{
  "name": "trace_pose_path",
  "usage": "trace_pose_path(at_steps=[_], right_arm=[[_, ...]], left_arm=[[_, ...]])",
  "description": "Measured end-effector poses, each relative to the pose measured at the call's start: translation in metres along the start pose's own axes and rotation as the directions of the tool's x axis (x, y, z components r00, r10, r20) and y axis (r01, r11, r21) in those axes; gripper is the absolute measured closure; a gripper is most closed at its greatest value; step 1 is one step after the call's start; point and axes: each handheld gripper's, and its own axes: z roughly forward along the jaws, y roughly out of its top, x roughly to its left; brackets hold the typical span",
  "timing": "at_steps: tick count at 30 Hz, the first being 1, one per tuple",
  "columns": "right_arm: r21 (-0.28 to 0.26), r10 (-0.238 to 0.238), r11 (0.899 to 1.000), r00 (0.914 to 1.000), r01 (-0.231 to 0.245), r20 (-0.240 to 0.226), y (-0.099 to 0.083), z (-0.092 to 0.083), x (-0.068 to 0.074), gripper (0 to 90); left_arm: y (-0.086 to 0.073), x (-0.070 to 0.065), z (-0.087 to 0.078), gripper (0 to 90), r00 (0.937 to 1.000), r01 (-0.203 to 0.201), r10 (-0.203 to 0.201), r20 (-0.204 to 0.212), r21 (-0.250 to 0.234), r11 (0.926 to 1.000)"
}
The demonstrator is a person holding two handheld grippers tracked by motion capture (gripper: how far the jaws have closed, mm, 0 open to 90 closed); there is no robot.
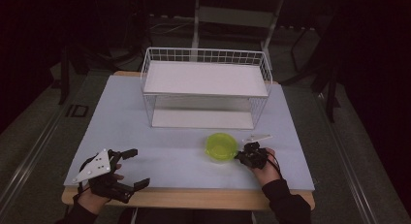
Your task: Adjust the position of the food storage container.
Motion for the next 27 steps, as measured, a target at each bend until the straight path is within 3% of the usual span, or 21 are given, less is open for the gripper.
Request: trace_pose_path(at_steps=[27], right_arm=[[0.001, -0.059, 0.998, 0.9963, 0.059, -0.062, 0.017, 0.021, 0.032, 90.0]], left_arm=[[0.000, -0.001, 0.001, 1.8, 1.0000, -0.005, 0.005, 0.005, 0.010, 0.9999]])
